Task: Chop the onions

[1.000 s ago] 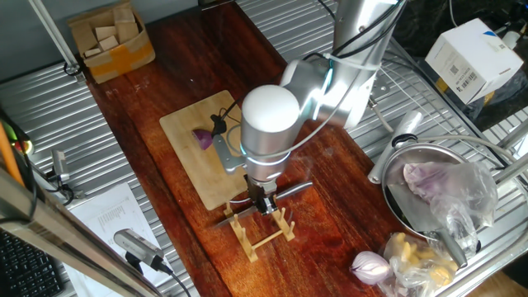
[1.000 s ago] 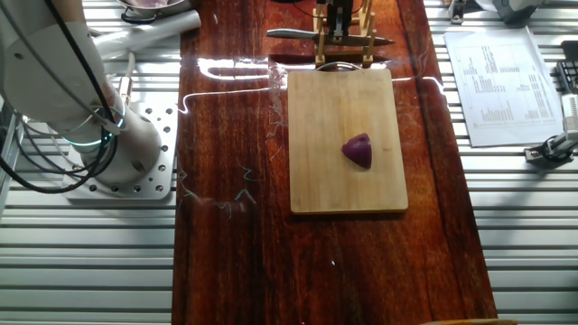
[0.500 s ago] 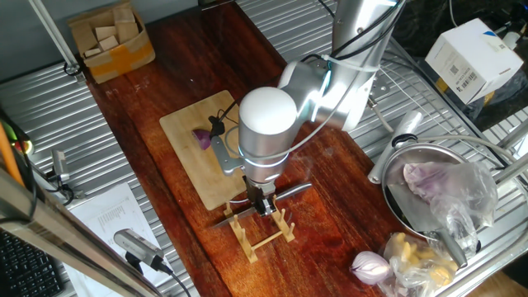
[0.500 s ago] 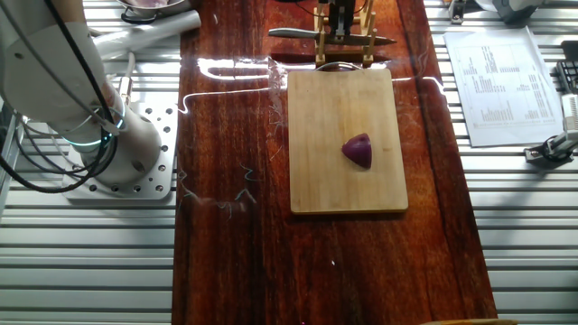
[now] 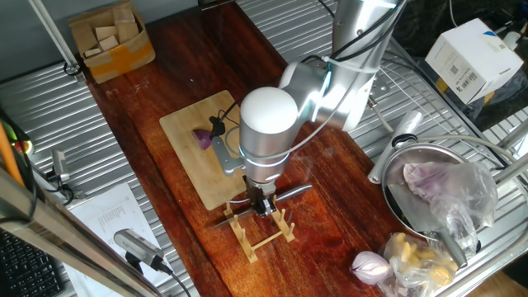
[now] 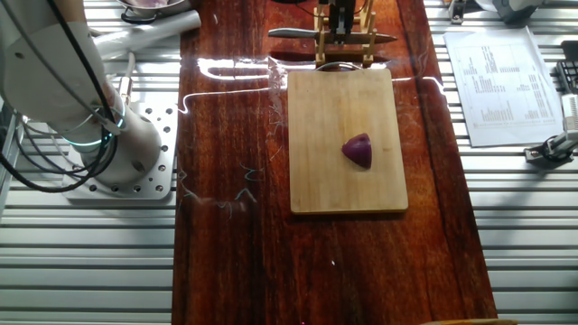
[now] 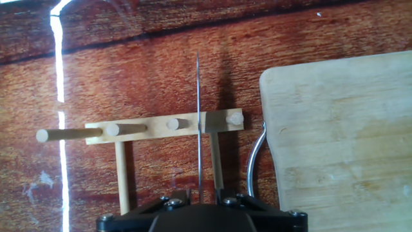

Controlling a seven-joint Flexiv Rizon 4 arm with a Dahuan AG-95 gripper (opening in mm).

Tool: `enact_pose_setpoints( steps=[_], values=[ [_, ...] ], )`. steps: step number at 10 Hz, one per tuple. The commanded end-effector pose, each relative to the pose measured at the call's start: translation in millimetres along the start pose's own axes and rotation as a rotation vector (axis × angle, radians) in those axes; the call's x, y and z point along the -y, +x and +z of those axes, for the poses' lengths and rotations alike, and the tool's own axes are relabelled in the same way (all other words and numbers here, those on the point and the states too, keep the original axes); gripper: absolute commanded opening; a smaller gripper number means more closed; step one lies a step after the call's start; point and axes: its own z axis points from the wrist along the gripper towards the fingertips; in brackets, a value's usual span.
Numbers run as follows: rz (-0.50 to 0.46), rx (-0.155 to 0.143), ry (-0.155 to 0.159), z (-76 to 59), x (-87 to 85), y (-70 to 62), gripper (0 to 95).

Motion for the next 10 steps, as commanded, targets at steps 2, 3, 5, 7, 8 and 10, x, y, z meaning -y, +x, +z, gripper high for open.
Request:
enact_pose_setpoints(
  steps=[2,3,5,7,8,10],
  values=[
    [0.0,0.008,0.0,0.3,1.1,5.9,19.0],
    [-0.001,0.011,0.0,0.4,1.5,8.4,19.0],
    [0.001,0.015,-0.001,-0.3,-0.2,10.6,19.0],
    [0.012,0.02,-0.001,0.8,-4.0,10.0,19.0],
    [0.016,0.021,0.0,2.1,-4.9,9.1,19.0],
    [0.014,0.023,-0.001,4.5,-4.6,8.9,19.0]
  ],
)
